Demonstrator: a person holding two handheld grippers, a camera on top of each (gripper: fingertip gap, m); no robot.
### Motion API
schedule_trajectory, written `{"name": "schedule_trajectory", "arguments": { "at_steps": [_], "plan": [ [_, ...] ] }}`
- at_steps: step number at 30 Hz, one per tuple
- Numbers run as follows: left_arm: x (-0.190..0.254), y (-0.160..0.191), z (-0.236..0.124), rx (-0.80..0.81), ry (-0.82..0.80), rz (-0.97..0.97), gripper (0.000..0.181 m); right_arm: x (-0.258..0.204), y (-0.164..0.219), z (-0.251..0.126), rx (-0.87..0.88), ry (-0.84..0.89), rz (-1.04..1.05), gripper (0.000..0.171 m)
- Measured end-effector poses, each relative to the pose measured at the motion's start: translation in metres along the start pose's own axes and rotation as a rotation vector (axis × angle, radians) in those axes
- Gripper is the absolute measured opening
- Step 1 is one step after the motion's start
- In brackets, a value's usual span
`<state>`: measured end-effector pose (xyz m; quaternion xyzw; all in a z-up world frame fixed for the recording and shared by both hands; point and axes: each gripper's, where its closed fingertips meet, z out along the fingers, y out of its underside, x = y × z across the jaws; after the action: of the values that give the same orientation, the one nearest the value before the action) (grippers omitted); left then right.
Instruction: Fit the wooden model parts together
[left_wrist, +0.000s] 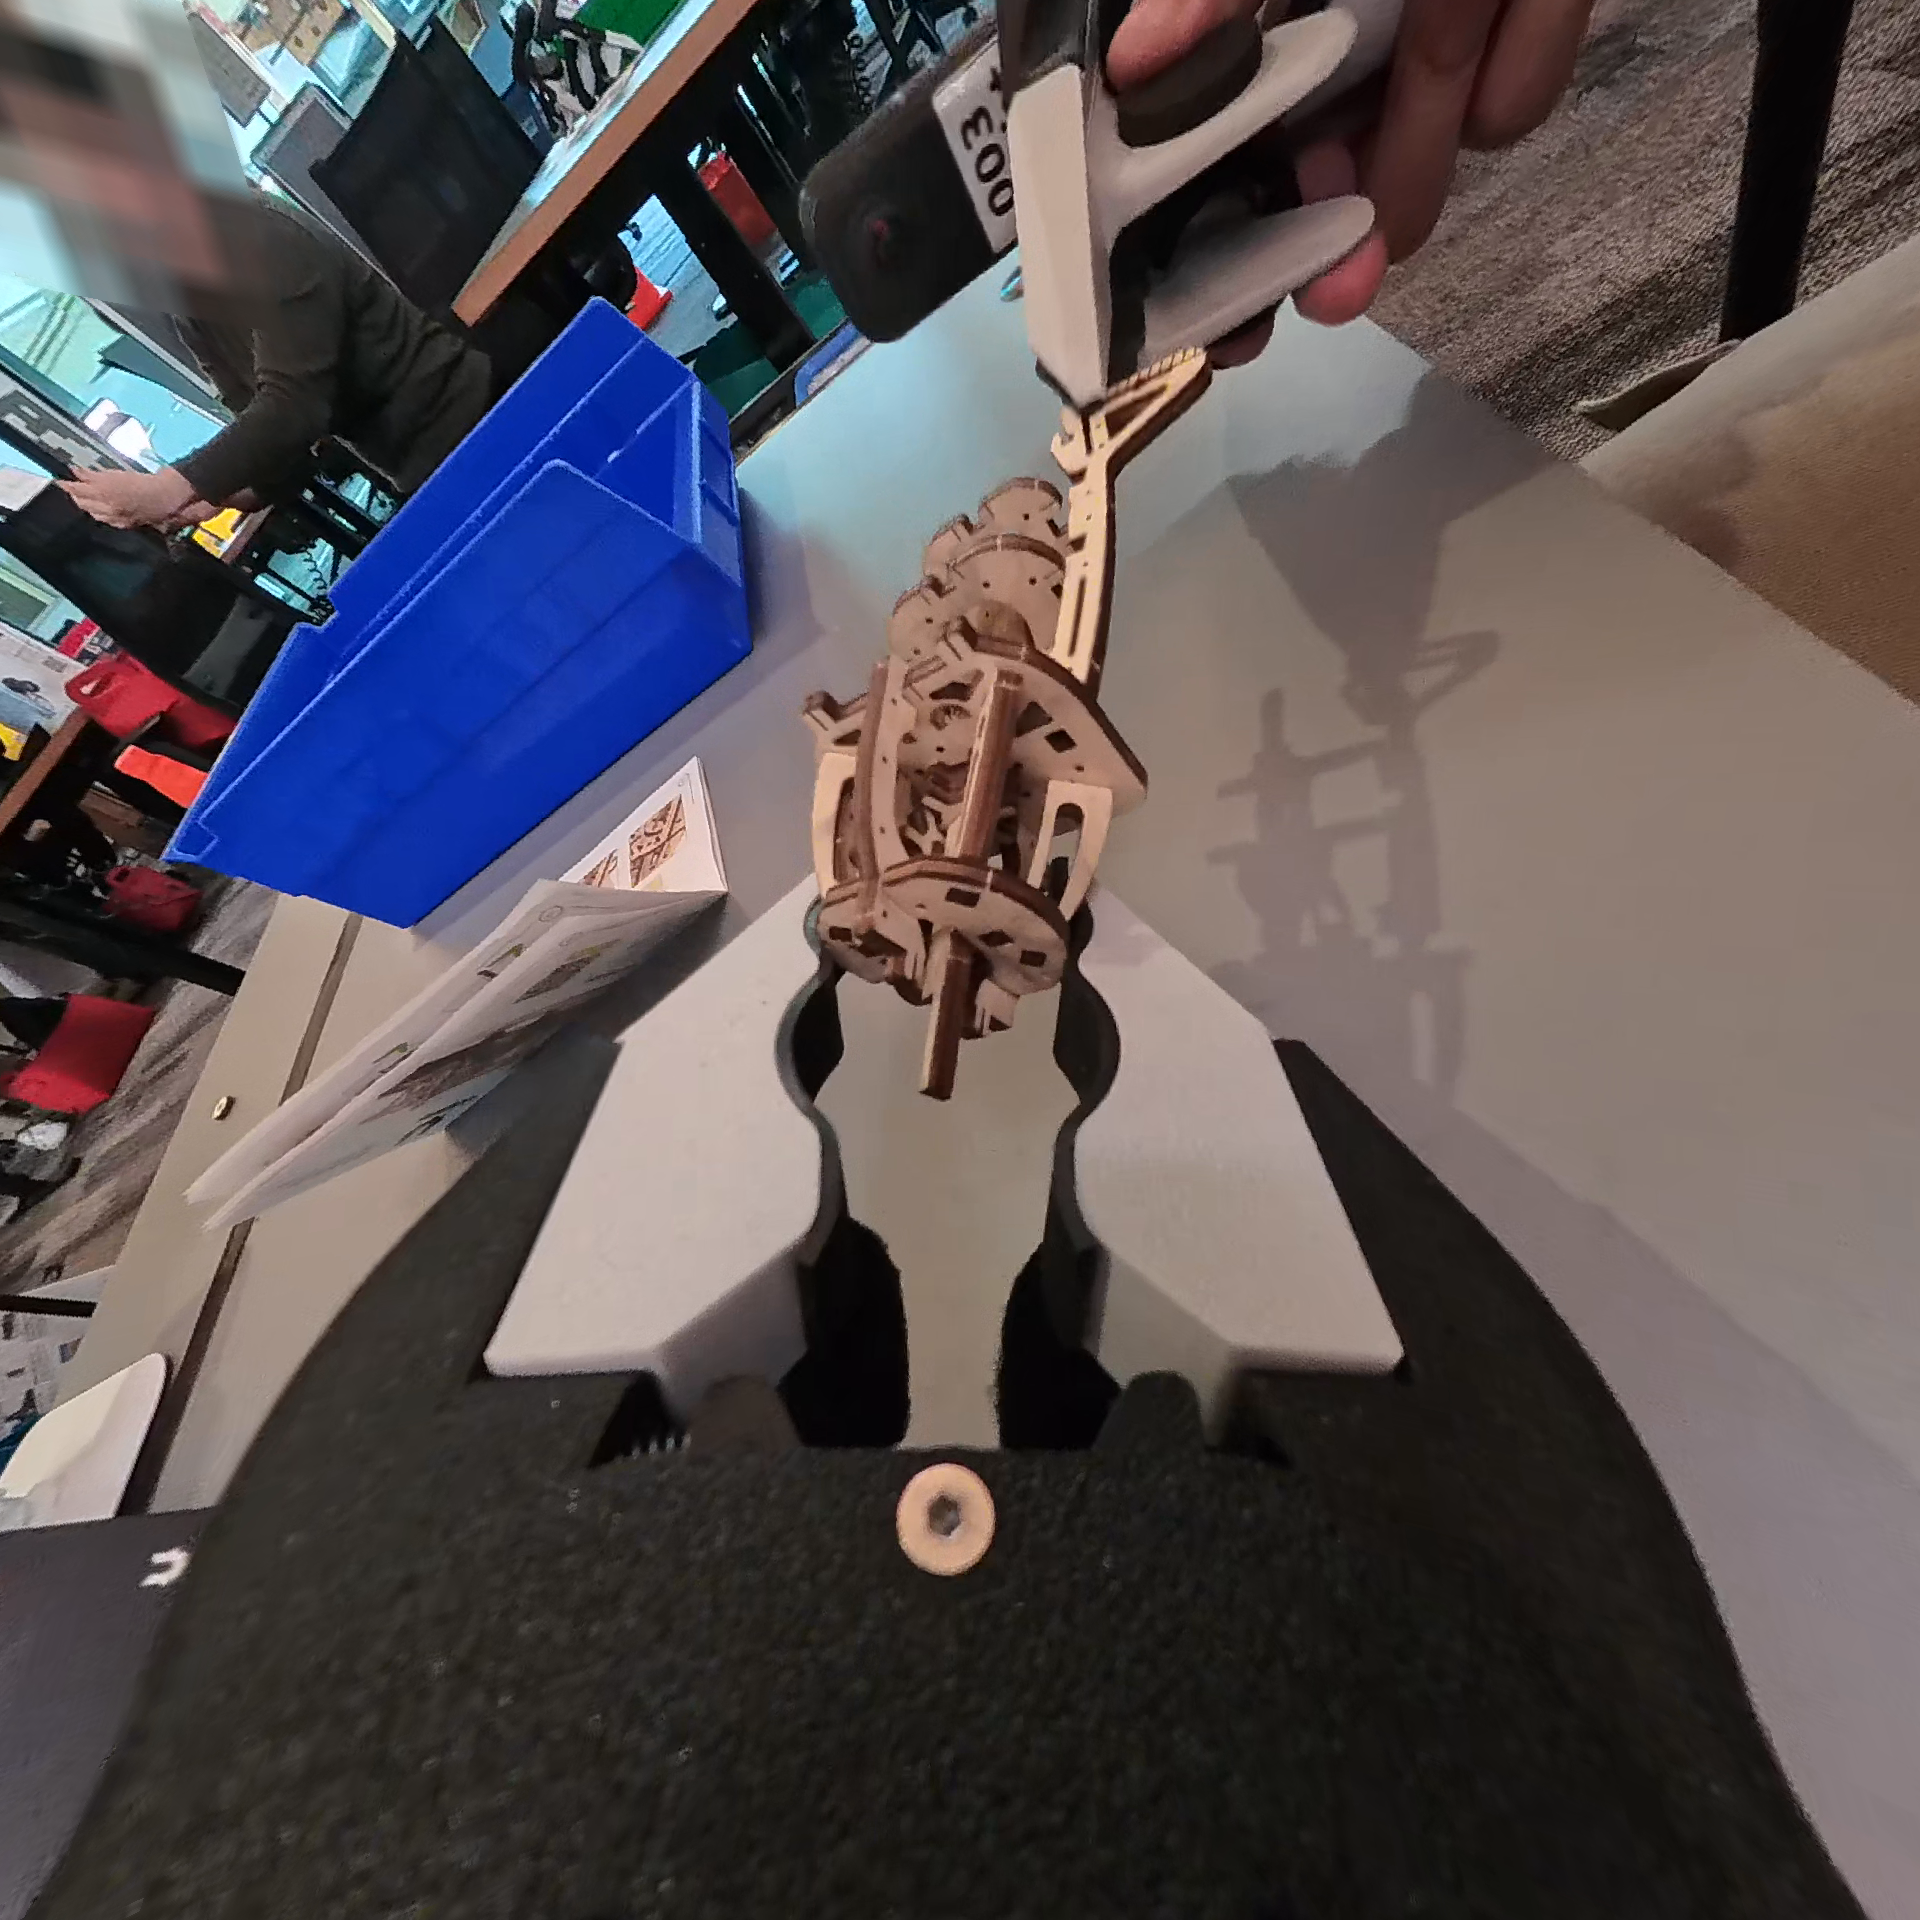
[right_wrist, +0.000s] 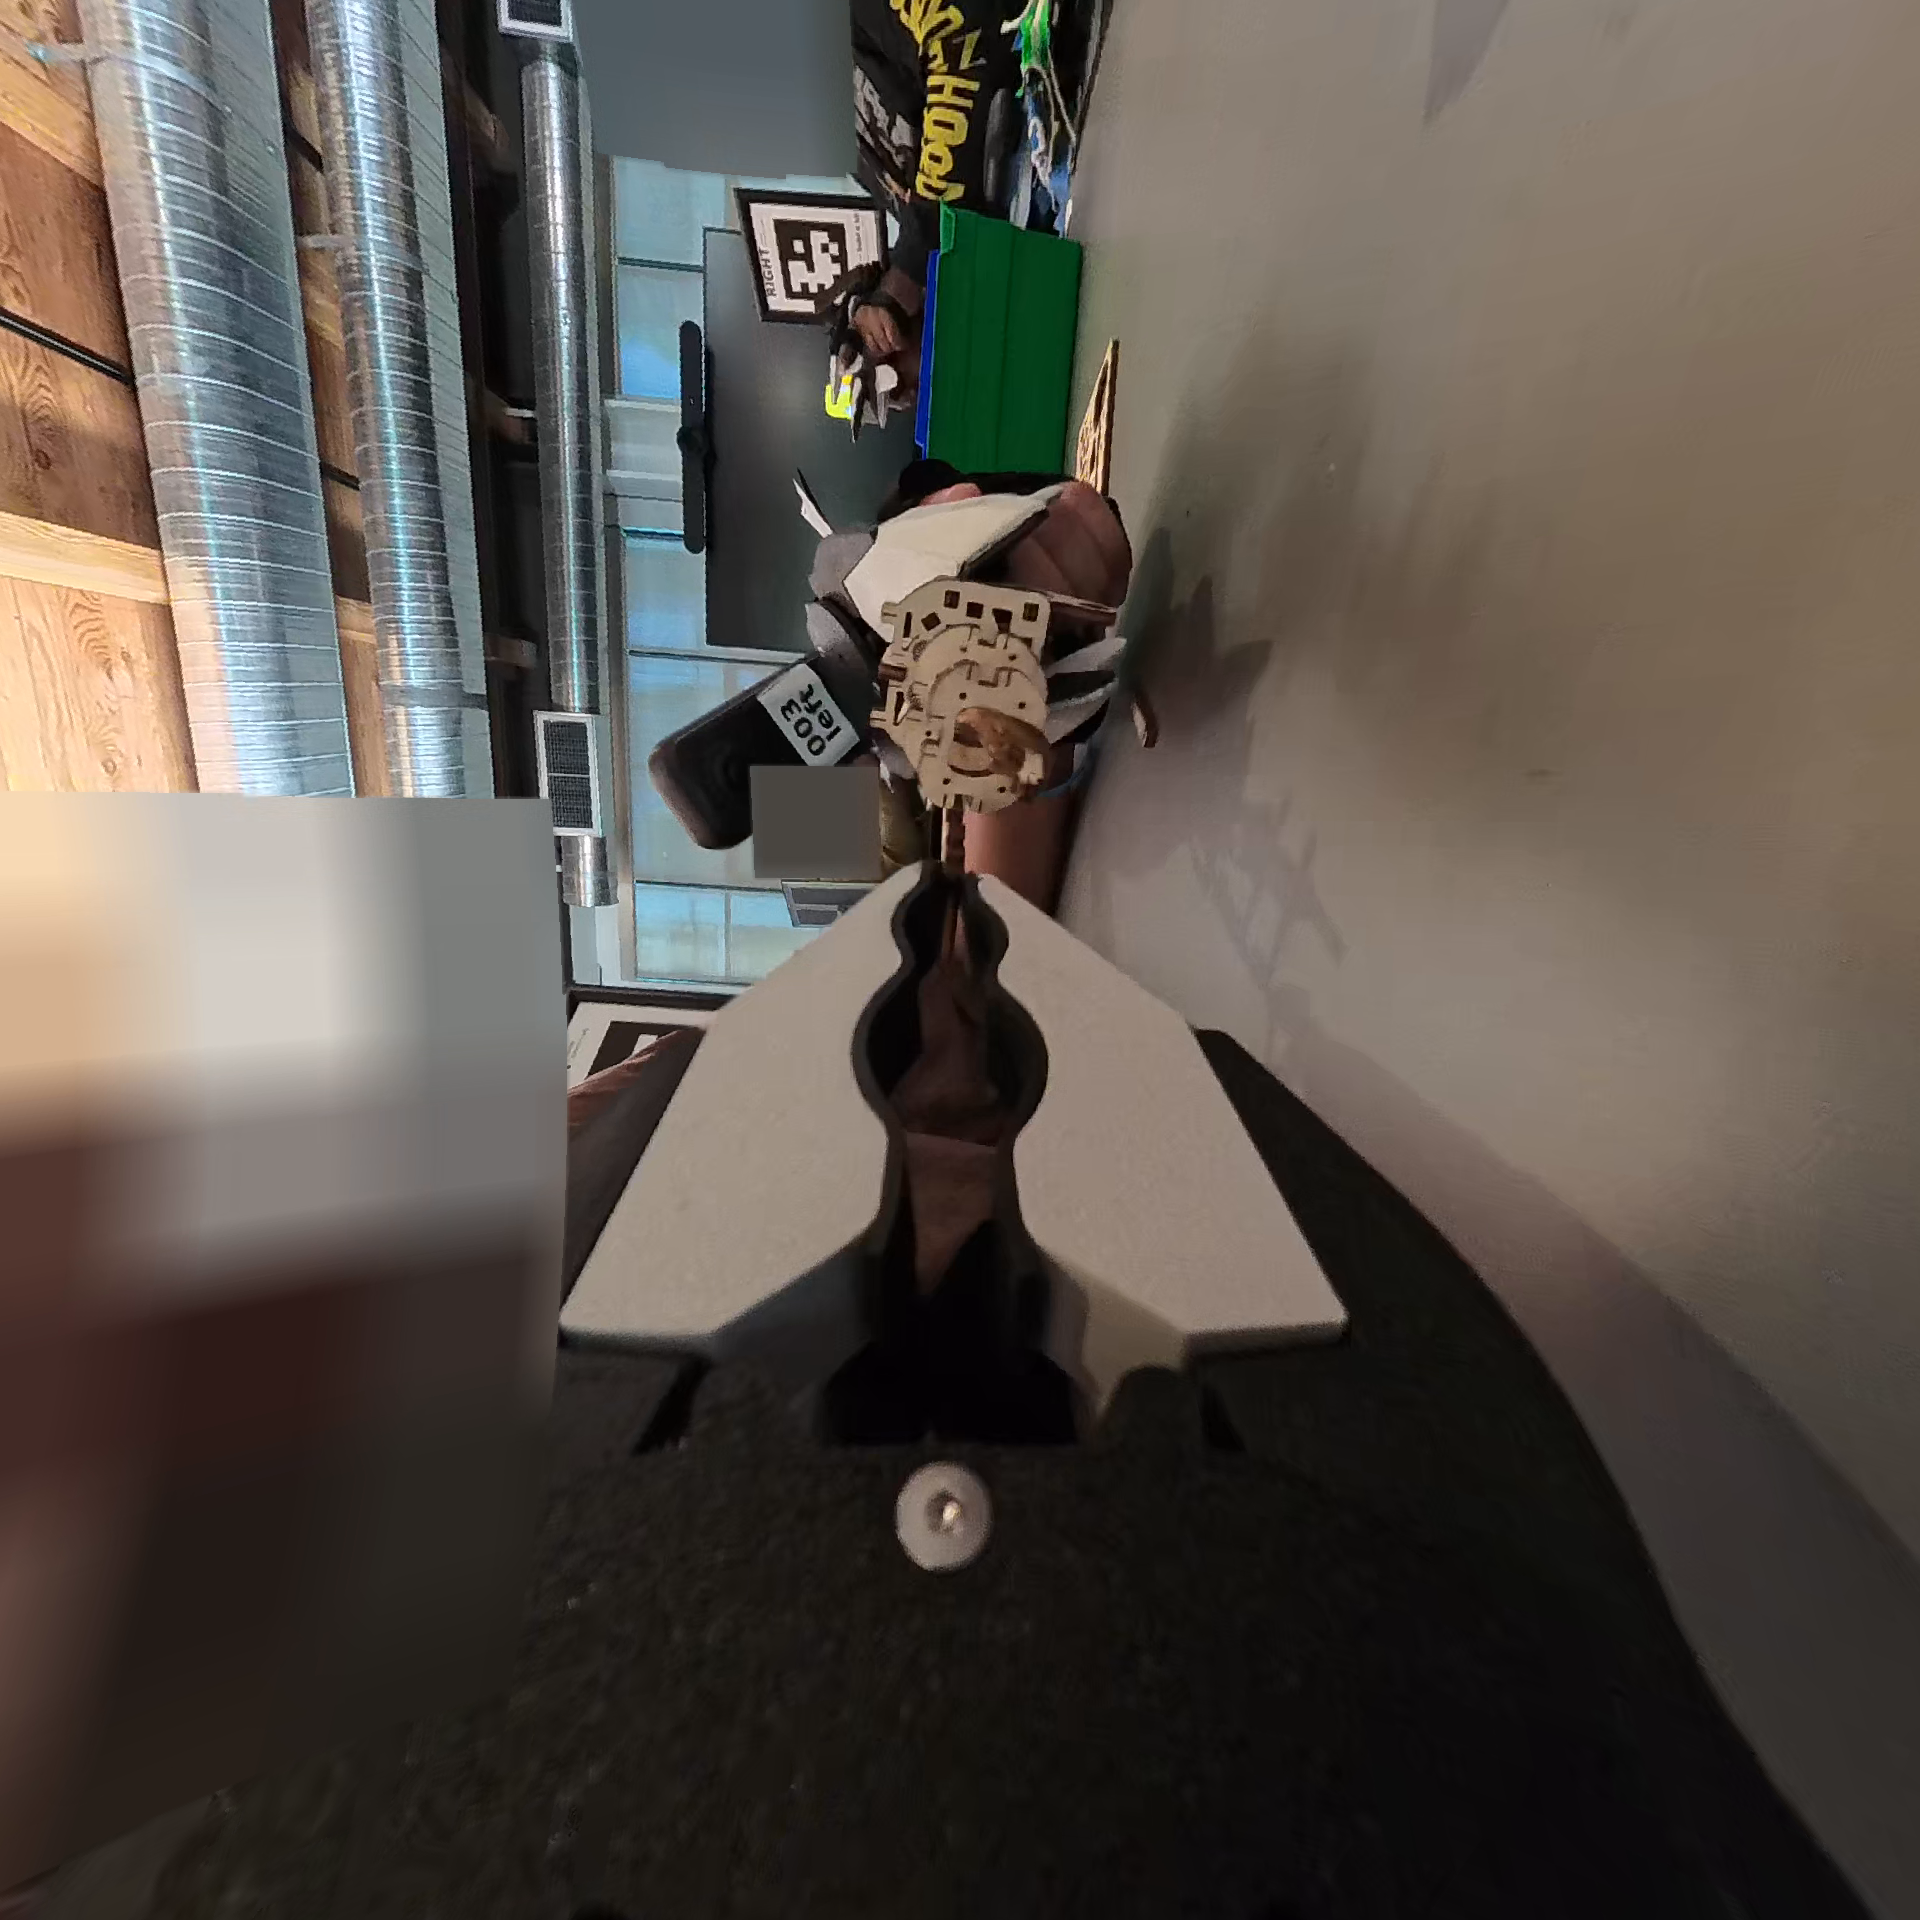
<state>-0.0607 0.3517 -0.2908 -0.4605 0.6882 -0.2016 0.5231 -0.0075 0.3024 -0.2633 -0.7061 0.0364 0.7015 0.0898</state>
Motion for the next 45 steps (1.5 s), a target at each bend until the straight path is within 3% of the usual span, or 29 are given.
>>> {"name": "schedule_trajectory", "arguments": {
  "at_steps": [1, 10, 33, 39, 45],
  "plan": [
    [0.001, 0.001, 0.001, -0.008, 0.003, -0.005, 0.034, 0.001, -0.001, 0.000, 0.006, 0.004, 0.001, 0.002],
    [0.017, 0.035, 0.010, -0.188, 0.107, -0.060, 0.036, 0.020, -0.010, 0.002, 0.051, 0.041, 0.011, 0.002],
    [0.034, 0.041, -0.008, -0.207, 0.318, -0.239, 0.045, 0.031, -0.015, 0.017, 0.051, 0.026, 0.031, 0.002],
    [0.039, 0.040, -0.008, -0.228, 0.386, -0.327, 0.064, 0.033, -0.016, 0.018, 0.053, 0.028, 0.031, 0.002],
    [0.033, 0.034, -0.008, -0.197, 0.406, -0.430, 0.068, 0.032, -0.016, 0.018, 0.054, 0.034, 0.020, 0.002]
  ]
}}
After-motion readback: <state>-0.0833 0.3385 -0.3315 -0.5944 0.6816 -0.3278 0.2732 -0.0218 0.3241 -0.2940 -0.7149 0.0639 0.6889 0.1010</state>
